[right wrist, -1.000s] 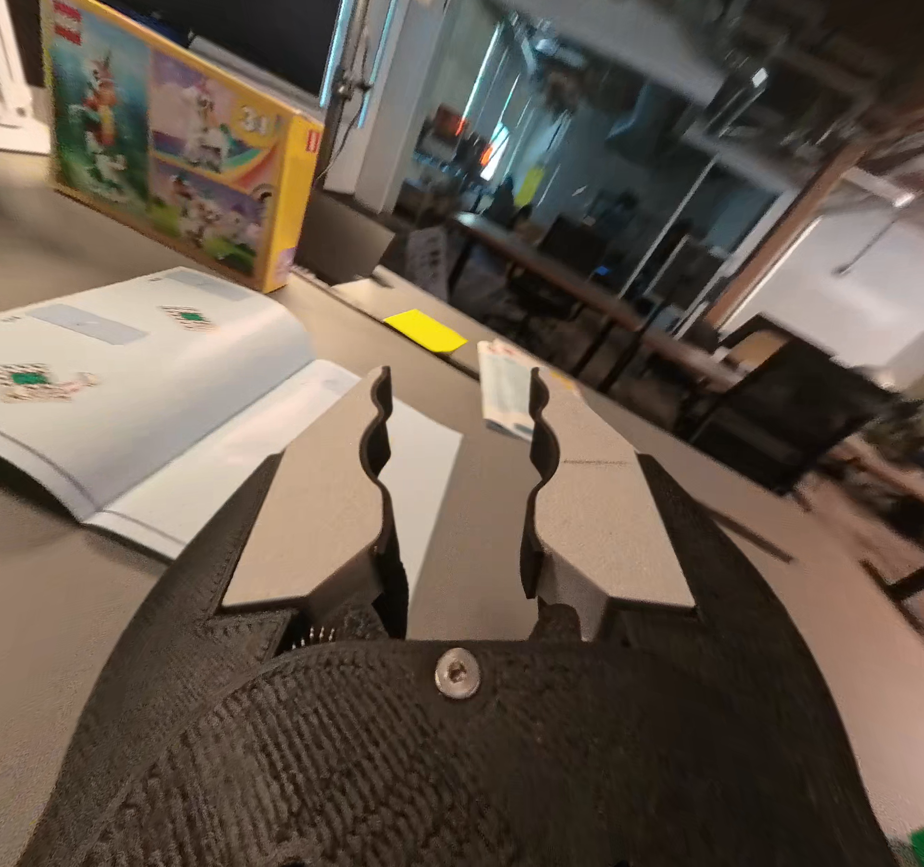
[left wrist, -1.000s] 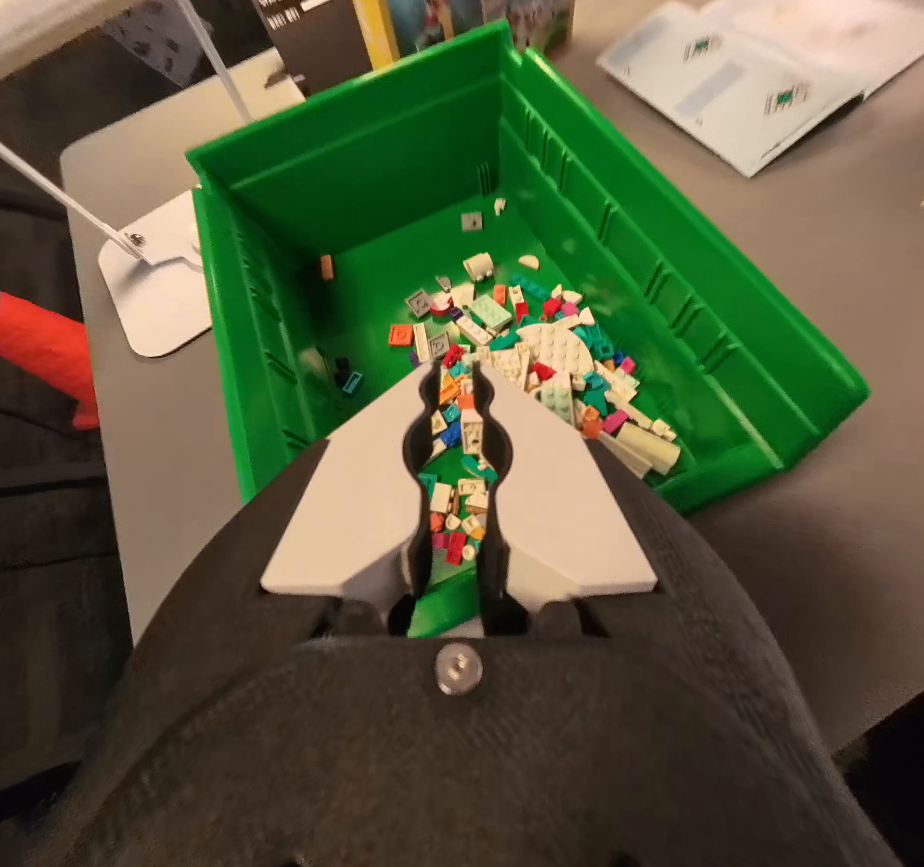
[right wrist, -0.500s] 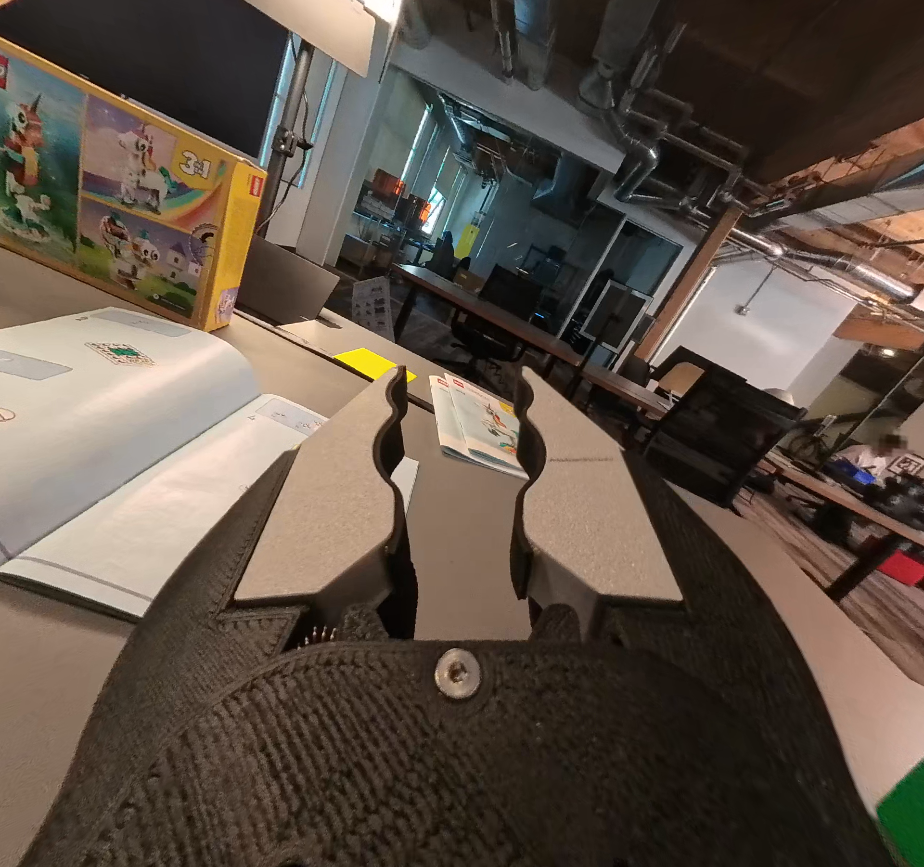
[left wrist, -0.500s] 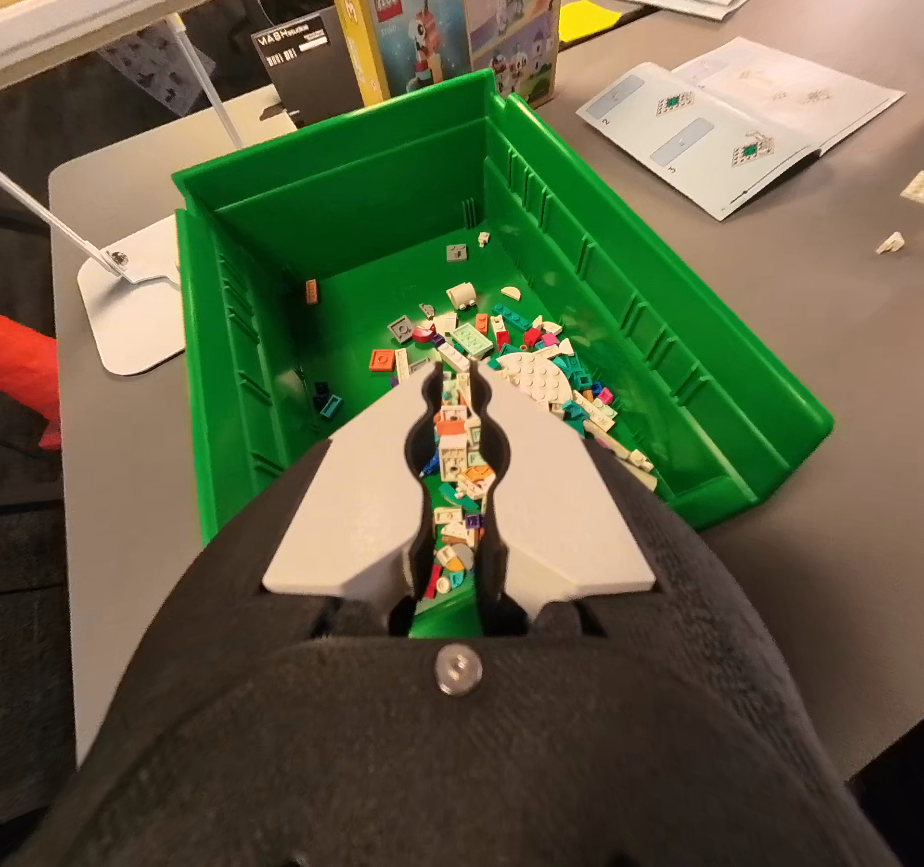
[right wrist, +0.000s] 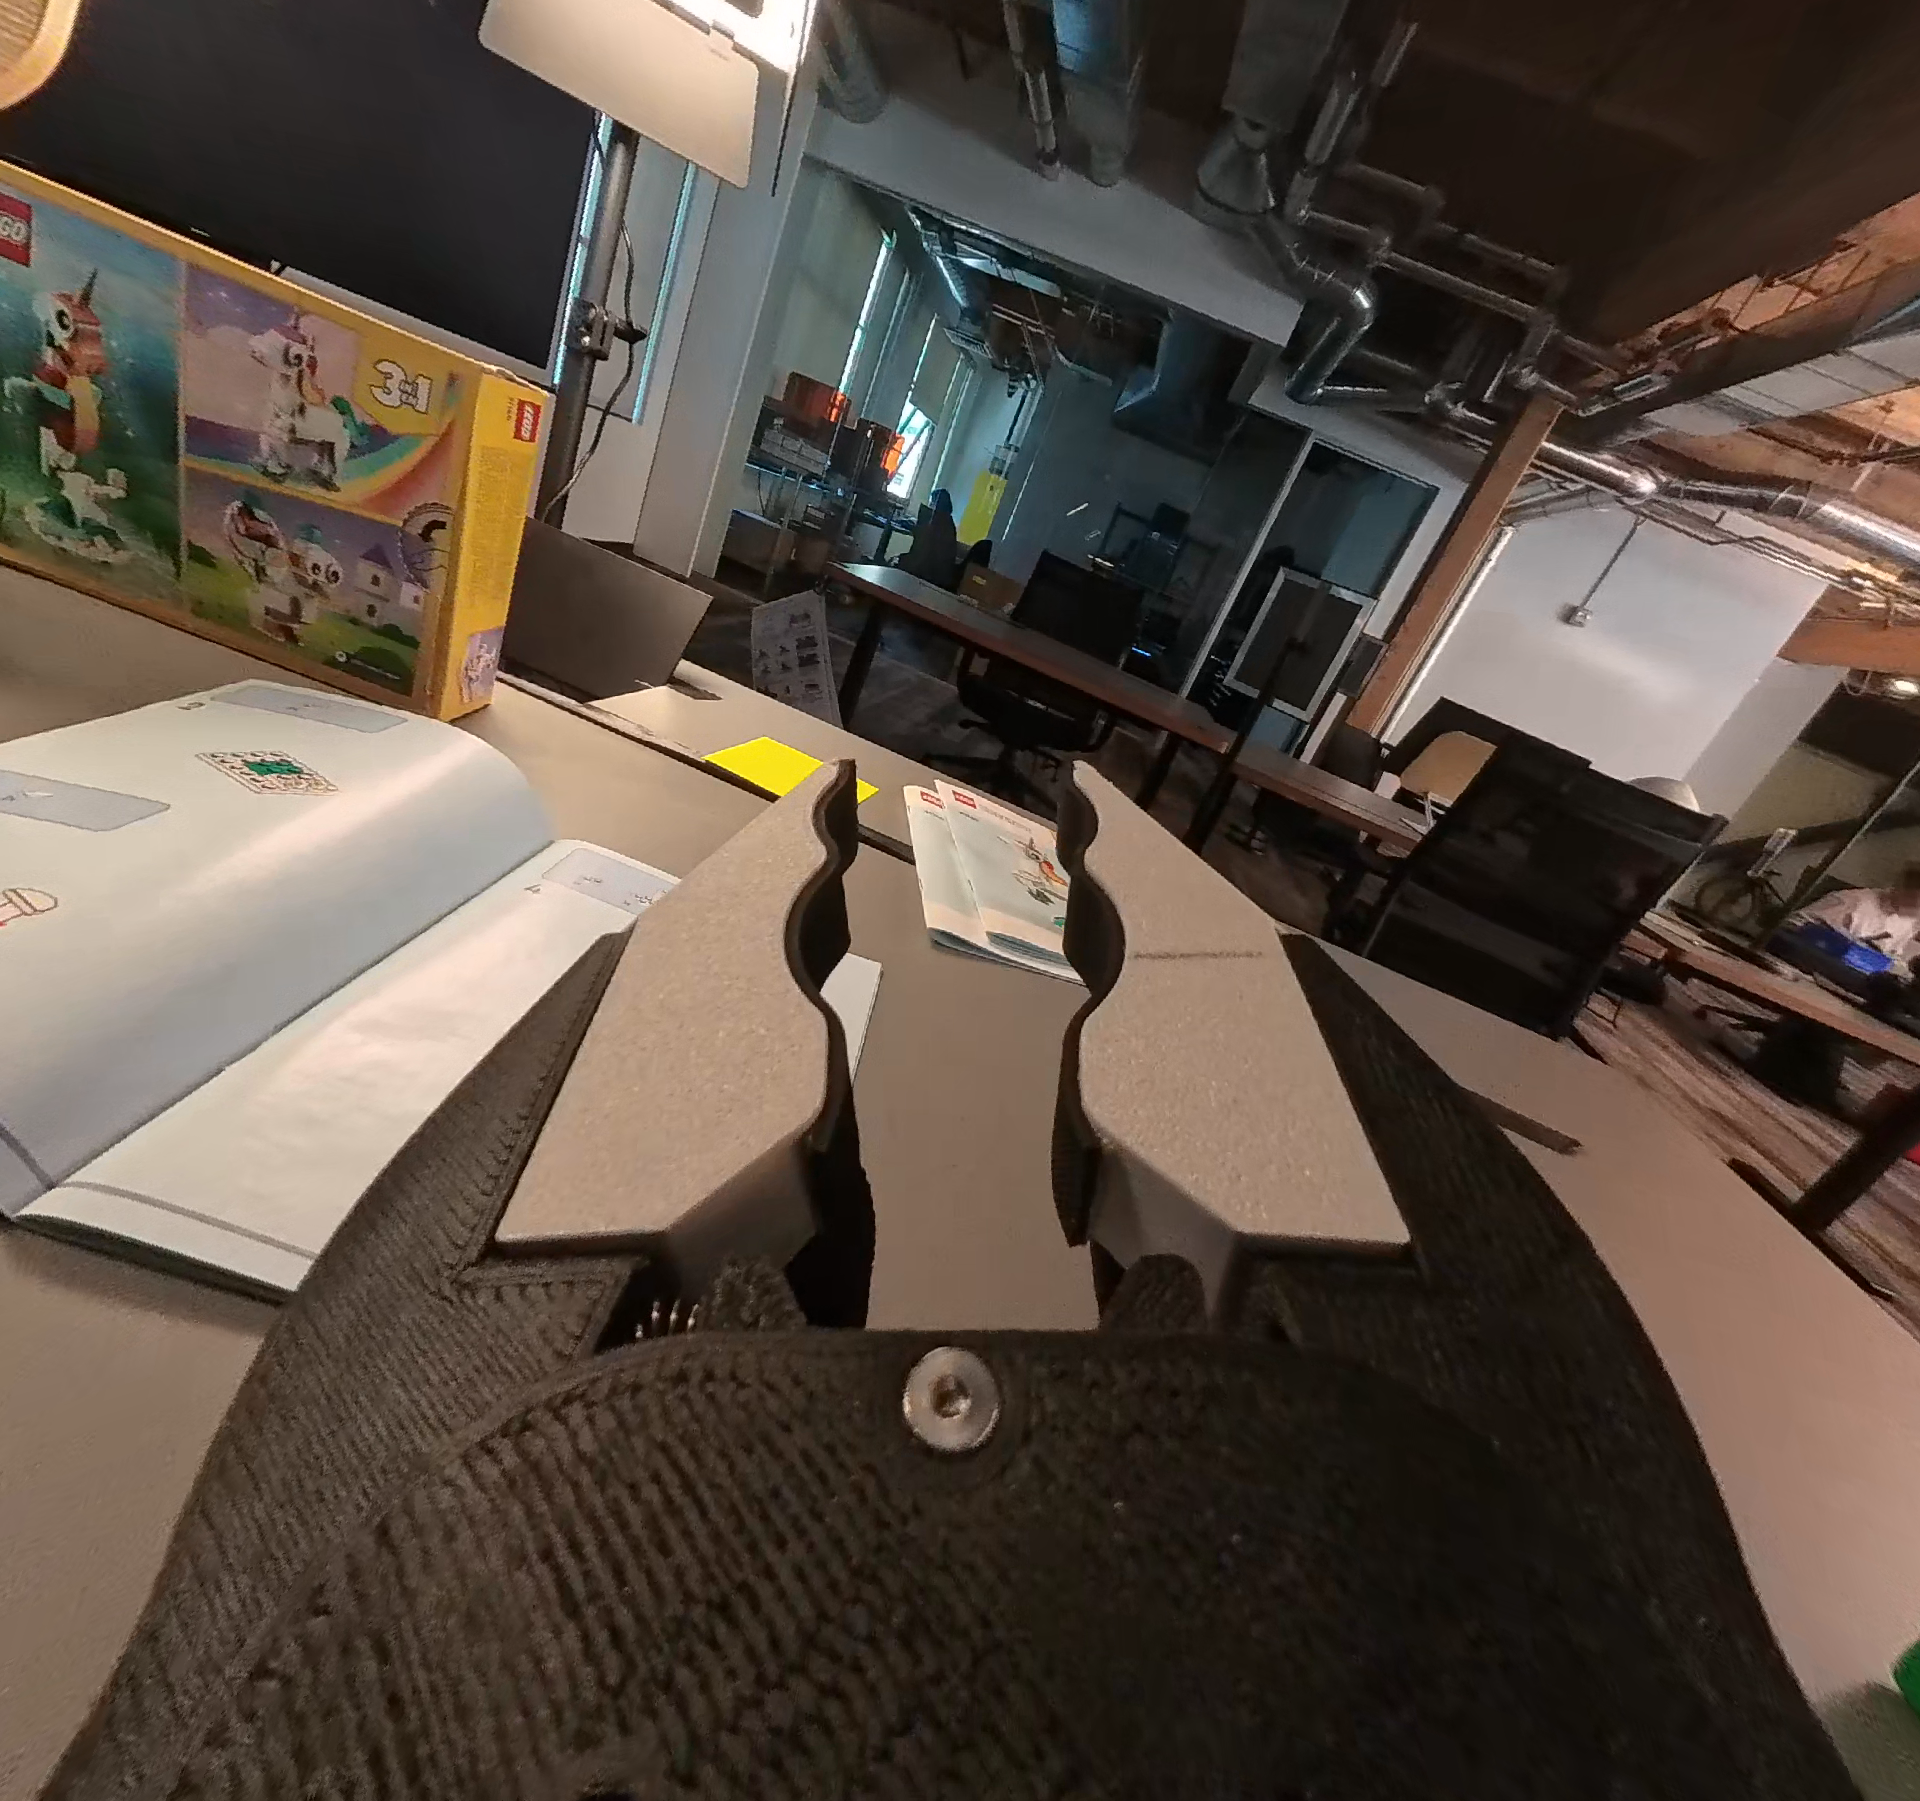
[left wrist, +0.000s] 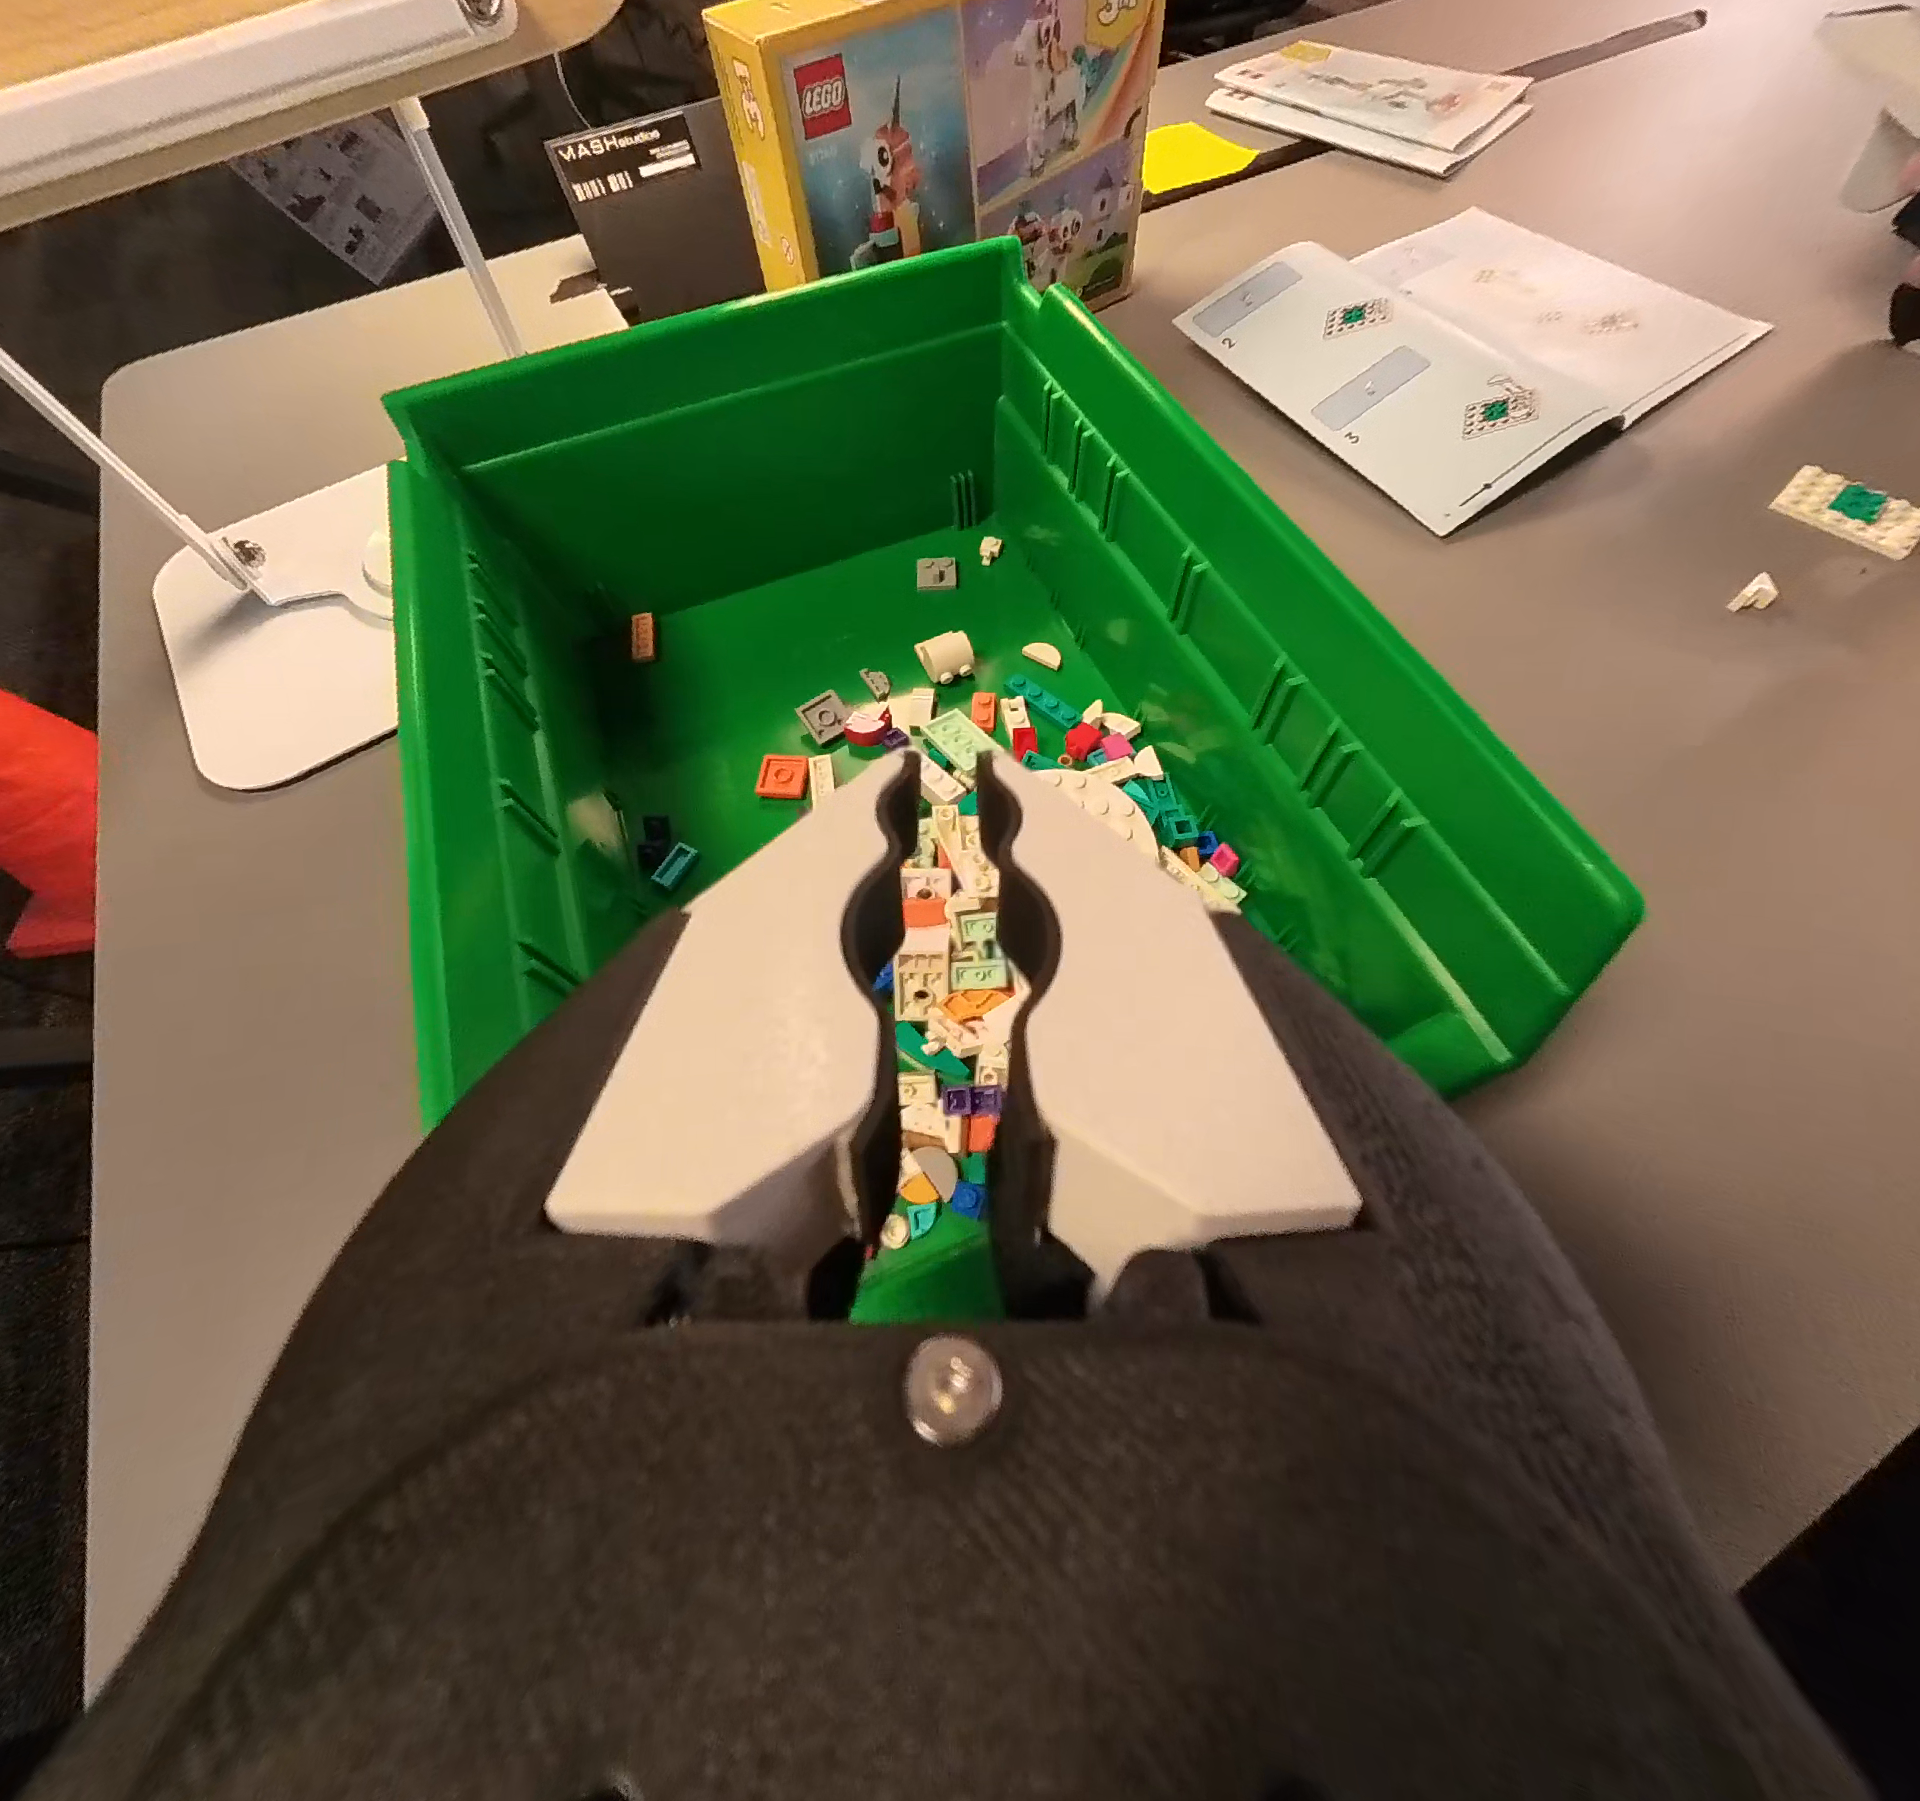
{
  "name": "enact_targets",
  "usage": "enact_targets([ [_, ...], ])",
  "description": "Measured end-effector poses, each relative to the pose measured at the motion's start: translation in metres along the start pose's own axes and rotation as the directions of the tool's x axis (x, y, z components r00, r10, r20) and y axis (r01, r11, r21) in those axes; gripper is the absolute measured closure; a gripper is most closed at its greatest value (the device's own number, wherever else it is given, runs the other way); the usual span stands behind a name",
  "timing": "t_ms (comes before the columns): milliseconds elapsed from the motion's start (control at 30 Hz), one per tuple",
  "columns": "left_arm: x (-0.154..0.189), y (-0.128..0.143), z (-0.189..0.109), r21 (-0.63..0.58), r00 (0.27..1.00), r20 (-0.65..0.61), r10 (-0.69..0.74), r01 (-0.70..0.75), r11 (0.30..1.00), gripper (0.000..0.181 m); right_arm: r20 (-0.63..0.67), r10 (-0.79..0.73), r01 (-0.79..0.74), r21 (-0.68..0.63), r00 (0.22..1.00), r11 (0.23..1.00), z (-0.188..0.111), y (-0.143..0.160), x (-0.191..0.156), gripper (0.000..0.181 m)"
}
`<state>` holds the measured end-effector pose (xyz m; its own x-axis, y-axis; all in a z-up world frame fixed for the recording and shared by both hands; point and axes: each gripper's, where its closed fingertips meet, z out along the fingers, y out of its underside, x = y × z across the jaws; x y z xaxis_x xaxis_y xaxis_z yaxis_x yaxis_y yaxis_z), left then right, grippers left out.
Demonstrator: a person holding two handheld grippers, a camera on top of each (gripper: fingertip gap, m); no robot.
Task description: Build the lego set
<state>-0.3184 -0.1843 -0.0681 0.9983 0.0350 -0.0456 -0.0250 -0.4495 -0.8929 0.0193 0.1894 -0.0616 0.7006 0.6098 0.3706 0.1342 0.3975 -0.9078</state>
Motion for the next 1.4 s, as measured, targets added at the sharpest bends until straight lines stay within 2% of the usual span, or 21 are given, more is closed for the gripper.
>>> enact_targets([
  [100, 0.0, 0.003, 0.002, -0.023, 1.0, -0.015, 0.015, -0.015, 1.0, 0.171, 0.0, -0.001, 0.001, 0.002, 1.0, 1.0, 0.0, 0.0, 0.0, 0.145],
  [200, 0.009, 0.002, 0.008, -0.066, 0.993, -0.084, 0.079, -0.085, 0.994, 0.169, 0.0, -0.003, 0.003, 0.001, 1.0, 1.0, 0.0, 0.0, 0.0, 0.145],
  [333, 0.045, 0.004, 0.015, -0.097, 0.917, -0.34, 0.207, -0.254, 0.962, 0.167, -0.005, -0.005, 0.005, -0.001, 1.0, 1.0, 0.0, 0.0, 0.0, 0.145],
  [433, 0.054, 0.021, 0.02, -0.197, 0.862, -0.459, 0.217, -0.337, 0.921, 0.165, -0.019, 0.009, -0.009, 0.005, 1.0, 1.0, 0.0, 0.0, 0.004, 0.146],
  [600, 0.049, 0.065, 0.029, -0.385, 0.816, -0.525, 0.24, -0.48, 0.788, 0.165, -0.035, 0.012, -0.012, 0.003, 0.999, 1.0, 0.0, 0.0, 0.007, 0.147],
  [767, 0.049, 0.081, 0.042, -0.425, 0.799, -0.552, 0.24, -0.517, 0.743, 0.15, -0.042, -0.014, 0.014, -0.012, 0.999, 1.0, 0.002, 0.003, 0.007, 0.147],
  [867, 0.04, 0.085, 0.048, -0.443, 0.792, -0.534, 0.296, -0.56, 0.7, 0.138, -0.044, -0.026, 0.025, -0.018, 0.999, 1.0, 0.002, 0.003, 0.006, 0.148],
  [1000, 0.017, 0.082, 0.058, -0.477, 0.802, -0.449, 0.394, -0.588, 0.654, 0.139, -0.046, -0.041, 0.04, -0.027, 0.998, 0.999, 0.002, 0.004, 0.005, 0.148],
  [1100, -0.017, 0.081, 0.068, -0.559, 0.819, -0.309, 0.483, -0.567, 0.605, 0.141, -0.048, -0.044, 0.043, -0.031, 0.998, 0.999, 0.002, 0.005, 0.005, 0.148],
  [1133, -0.033, 0.078, 0.072, -0.598, 0.842, -0.208, 0.498, -0.512, 0.617, 0.148, -0.049, -0.046, 0.044, -0.032, 0.998, 0.999, 0.002, 0.005, 0.005, 0.148],
  [1167, -0.045, 0.072, 0.076, -0.611, 0.871, -0.108, 0.48, -0.439, 0.659, 0.154, -0.05, -0.047, 0.046, -0.033, 0.998, 0.998, 0.002, 0.005, 0.005, 0.149],
  [1233, -0.045, 0.061, 0.08, -0.553, 0.923, -0.073, 0.378, -0.353, 0.755, 0.154, -0.05, -0.049, 0.047, -0.034, 0.998, 0.998, 0.002, 0.005, 0.005, 0.149],
  [1267, -0.036, 0.053, 0.081, -0.501, 0.945, -0.096, 0.311, -0.316, 0.805, 0.153, -0.05, -0.049, 0.047, -0.034, 0.998, 0.998, 0.002, 0.005, 0.005, 0.149],
  [1333, -0.009, 0.037, 0.077, -0.398, 0.954, -0.224, 0.2, -0.277, 0.875, 0.153, -0.051, -0.048, 0.046, -0.033, 0.998, 0.998, 0.002, 0.005, 0.006, 0.149],
  [1400, 0.018, 0.031, 0.068, -0.354, 0.917, -0.373, 0.142, -0.282, 0.892, 0.154, -0.051, -0.046, 0.045, -0.032, 0.998, 0.998, 0.002, 0.005, 0.006, 0.149],
])
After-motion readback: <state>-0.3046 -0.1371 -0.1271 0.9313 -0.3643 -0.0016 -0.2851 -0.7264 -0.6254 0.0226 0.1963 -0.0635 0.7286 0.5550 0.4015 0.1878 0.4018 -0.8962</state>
